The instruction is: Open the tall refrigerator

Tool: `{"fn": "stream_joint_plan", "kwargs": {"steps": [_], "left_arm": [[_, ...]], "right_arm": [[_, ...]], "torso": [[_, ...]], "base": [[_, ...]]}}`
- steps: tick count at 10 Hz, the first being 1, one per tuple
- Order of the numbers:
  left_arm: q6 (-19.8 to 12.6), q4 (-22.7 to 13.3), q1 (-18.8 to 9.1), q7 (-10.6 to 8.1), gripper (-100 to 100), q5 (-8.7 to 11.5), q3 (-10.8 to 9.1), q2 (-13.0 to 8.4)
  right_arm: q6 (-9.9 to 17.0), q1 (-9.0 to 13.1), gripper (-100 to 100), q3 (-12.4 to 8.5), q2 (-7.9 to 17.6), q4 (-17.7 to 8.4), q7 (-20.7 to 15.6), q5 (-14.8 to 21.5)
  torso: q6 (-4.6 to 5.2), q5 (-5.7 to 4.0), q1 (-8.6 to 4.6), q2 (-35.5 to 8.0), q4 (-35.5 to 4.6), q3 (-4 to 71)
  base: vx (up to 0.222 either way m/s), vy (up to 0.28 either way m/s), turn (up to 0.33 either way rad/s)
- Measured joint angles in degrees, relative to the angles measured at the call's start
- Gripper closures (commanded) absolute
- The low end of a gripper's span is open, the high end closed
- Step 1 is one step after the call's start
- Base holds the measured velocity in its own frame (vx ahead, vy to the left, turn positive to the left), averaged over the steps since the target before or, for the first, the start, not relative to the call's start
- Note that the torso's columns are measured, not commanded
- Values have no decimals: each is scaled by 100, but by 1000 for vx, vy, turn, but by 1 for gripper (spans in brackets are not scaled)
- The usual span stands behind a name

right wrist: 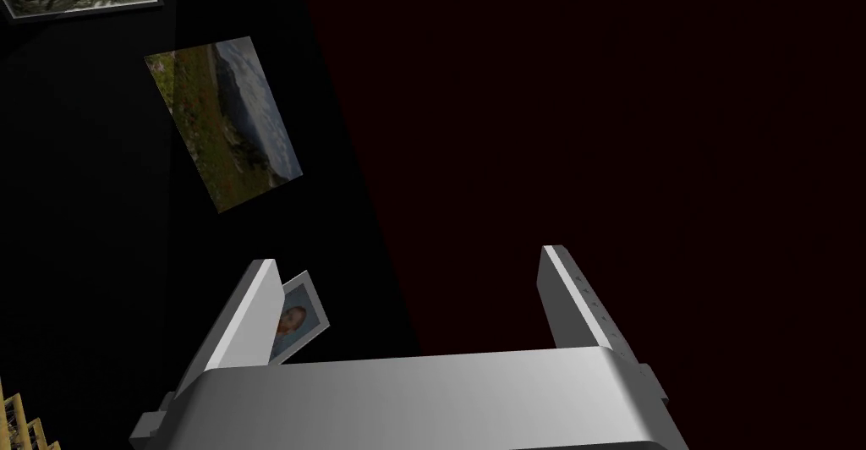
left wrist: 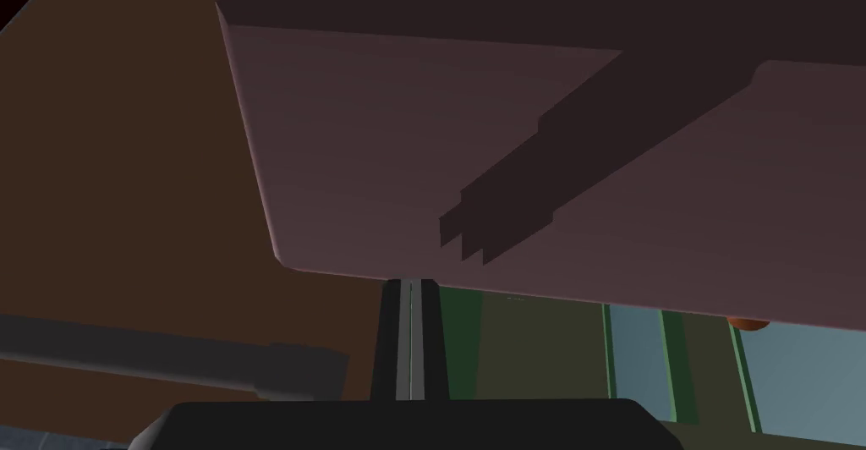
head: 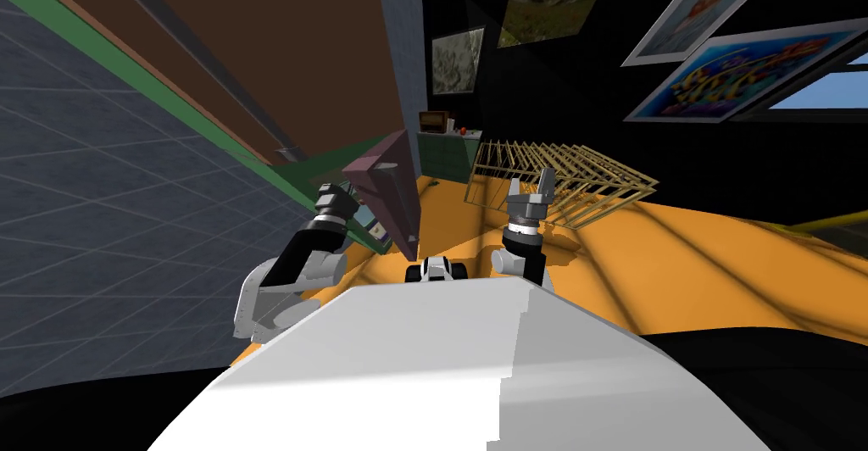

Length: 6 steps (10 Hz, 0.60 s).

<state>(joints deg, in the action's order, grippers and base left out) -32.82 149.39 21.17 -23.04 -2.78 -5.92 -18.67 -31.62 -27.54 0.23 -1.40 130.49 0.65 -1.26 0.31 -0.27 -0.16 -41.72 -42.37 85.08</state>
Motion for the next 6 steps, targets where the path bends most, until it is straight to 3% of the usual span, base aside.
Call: {"fn": "stream_joint_plan", "kwargs": {"steps": [1,2,4,6], "left_arm": [[-10,-2,-34,-27,100,-37,-103,40],[-17,-12,-18,-31,-100,-43,-112,48],[32,-267,-82,-15,-100,-67,-99,69],[-54,-439,-85,-15,-100,-41,-122,50]], "right_arm": [[0,-1,0,0,-1,0,0,0],[0,0,0,0,1,0,0,0],[0,1,0,-1,2,0,0,0],[0,-1,0,-2,3,0,0,0]], "torso": [[-7,-1,-28,-10,4,-13],[-2,9,18,-23,5,-21],[-11,60,77,19,52,-6],[-20,42,44,13,39,-7]], "base": [[5,-140,72],[-10,-33,14],[-4,-19,0],[13,-2,-9]]}}
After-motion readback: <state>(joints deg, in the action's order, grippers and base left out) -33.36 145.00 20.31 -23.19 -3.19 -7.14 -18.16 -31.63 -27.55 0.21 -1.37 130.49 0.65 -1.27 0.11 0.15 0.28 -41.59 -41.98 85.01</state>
